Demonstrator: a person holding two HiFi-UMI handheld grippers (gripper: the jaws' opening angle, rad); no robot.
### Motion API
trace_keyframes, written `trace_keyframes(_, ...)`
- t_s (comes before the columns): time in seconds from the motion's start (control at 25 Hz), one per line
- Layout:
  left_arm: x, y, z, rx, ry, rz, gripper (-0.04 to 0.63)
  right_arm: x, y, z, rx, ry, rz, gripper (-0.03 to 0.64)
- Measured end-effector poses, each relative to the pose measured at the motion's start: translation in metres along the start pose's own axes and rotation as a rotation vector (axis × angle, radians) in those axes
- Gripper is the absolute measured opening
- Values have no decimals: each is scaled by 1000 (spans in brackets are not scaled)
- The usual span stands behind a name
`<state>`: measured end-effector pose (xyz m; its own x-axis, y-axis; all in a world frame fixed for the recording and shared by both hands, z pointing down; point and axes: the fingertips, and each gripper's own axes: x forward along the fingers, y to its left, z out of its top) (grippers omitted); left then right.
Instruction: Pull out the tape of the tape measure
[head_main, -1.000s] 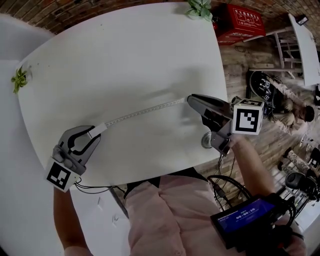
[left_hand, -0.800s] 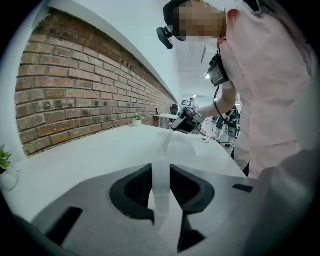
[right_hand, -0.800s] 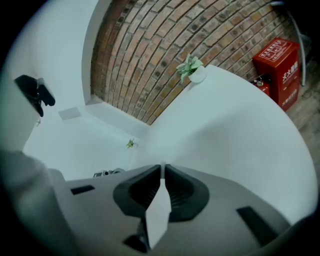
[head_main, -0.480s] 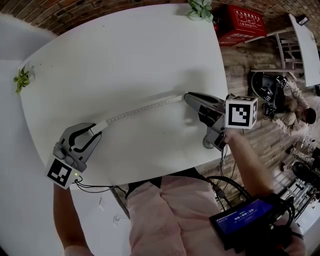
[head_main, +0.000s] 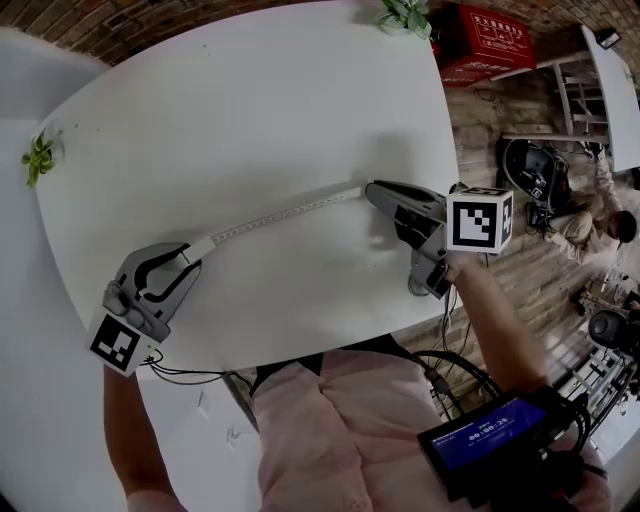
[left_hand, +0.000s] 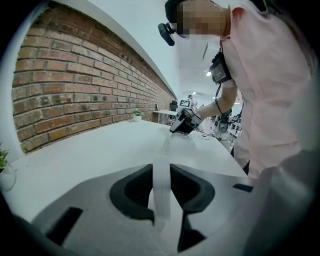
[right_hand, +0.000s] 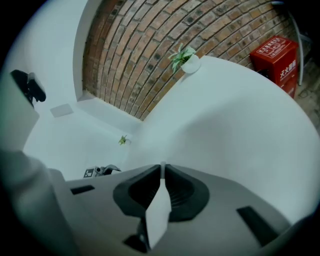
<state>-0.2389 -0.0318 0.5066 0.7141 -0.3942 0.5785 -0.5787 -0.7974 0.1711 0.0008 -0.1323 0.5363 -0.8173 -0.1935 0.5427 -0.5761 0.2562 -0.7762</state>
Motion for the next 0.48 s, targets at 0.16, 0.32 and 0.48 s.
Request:
trace_keyframes(0.16,2,2,-2,-11,6,-1,104,3,-2,-4,18,22,-1,38)
trace_keyframes(0.32,4,10,-8,-35,15,12,110,10,4,-2,59,20,28,88)
trace_keyframes(0.48,1,18,-5,-106,-34,21,333,7,11,13,24,-43,36,251)
